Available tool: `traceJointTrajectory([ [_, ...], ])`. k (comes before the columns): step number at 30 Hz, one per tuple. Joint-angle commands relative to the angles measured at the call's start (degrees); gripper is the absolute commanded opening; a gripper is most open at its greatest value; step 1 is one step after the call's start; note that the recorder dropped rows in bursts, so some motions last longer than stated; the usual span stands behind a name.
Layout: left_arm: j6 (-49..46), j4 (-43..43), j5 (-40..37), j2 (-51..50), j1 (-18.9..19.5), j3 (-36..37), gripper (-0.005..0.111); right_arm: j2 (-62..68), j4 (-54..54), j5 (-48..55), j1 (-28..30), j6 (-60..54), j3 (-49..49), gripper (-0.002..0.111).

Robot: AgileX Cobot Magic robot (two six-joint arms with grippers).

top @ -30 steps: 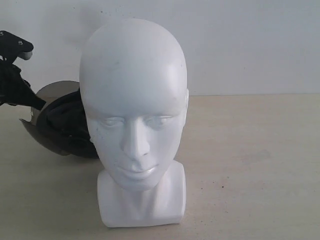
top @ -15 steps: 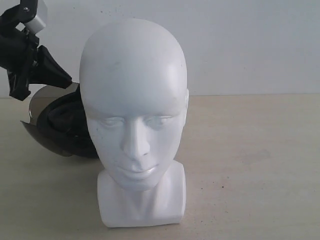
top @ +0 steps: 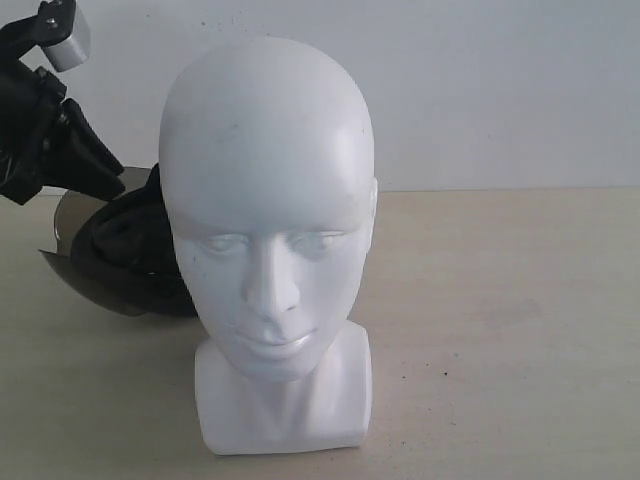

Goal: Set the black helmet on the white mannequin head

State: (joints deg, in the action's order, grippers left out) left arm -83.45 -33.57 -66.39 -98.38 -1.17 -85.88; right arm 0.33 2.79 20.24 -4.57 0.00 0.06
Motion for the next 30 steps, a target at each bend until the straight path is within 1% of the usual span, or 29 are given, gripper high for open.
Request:
traceJointTrajectory([
  [1, 3.91, -0.06, 1.68, 0.36, -0.18, -0.56, 0.067, -0.33, -0.33, -0.62, 0.37, 0.00, -0.06, 0.000],
  [3, 4.89, -0.06, 3.53, 0.28, -0.18, -0.56, 0.076, -0.33, -0.33, -0.62, 0.37, 0.00, -0.06, 0.000],
  [4, 5.27, -0.06, 3.74, 0.14, -0.18, -0.56, 0.077, -0.33, -0.33, -0.62, 0.37, 0.00, -0.06, 0.000],
  [11, 5.42, 0.19, 3.16, -1.40, -0.18, -0.56, 0.076, -0.33, -0.33, -0.62, 0.37, 0.00, -0.06, 0.000],
  [15, 5.42, 2.85, 1.95, -3.62, -0.18, -0.56, 0.076, -0.33, -0.33, -0.62, 0.37, 0.00, -0.06, 0.000],
  [18, 3.41, 5.18, 0.89, -5.18, -0.18, -0.56, 0.076, -0.33, -0.33, -0.62, 0.37, 0.00, -0.06, 0.000],
  [22, -1.08, 5.59, -1.47, -6.76, -0.18, -0.56, 0.076, -0.33, -0.33, -0.62, 0.37, 0.00, -0.06, 0.000],
  [26, -6.64, 5.08, 0.33, -8.66, -0.18, -0.56, 0.076, -0.33, -0.33, -0.62, 0.37, 0.00, -0.06, 0.000],
  [30, -7.54, 4.65, 1.13, -10.20, -0.57, -0.56, 0.076, -0.33, -0.33, -0.62, 0.37, 0.00, -0.06, 0.000],
])
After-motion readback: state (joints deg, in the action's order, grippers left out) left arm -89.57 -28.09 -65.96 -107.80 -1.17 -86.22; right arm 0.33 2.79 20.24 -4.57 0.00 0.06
